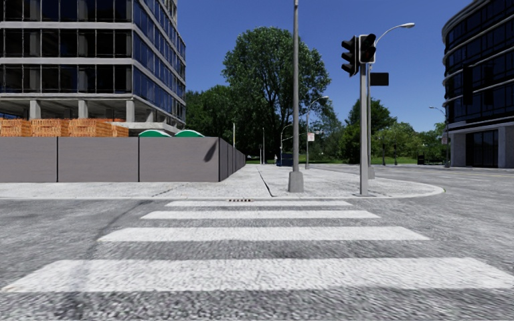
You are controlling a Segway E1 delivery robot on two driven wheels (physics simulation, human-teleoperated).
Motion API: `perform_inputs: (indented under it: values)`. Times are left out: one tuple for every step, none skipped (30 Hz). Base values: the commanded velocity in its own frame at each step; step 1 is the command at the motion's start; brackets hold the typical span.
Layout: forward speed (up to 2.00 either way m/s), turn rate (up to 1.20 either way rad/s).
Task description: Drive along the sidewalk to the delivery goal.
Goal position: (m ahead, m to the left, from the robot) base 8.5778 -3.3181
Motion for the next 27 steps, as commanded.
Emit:
perform_inputs:
  values:
    - [2.00, 0.00]
    - [2.00, 0.00]
    - [2.00, 0.00]
    - [2.00, 0.00]
    - [2.00, 0.00]
    - [2.00, 0.00]
    - [2.00, 0.00]
    - [2.00, 0.00]
    - [2.00, 0.00]
    - [2.00, 0.00]
    - [2.00, 0.00]
    - [2.00, 0.00]
    - [2.00, 0.00]
    - [2.00, 0.00]
    - [2.00, 0.00]
    - [2.00, 0.00]
    - [2.00, 0.00]
    - [2.00, 0.00]
    - [2.00, 0.00]
    - [2.00, 0.00]
    - [2.00, 0.00]
    - [2.00, 0.00]
    - [2.00, 0.00]
    - [2.00, 0.00]
    - [2.00, 0.00]
    - [2.00, 0.00]
    - [2.00, 0.00]
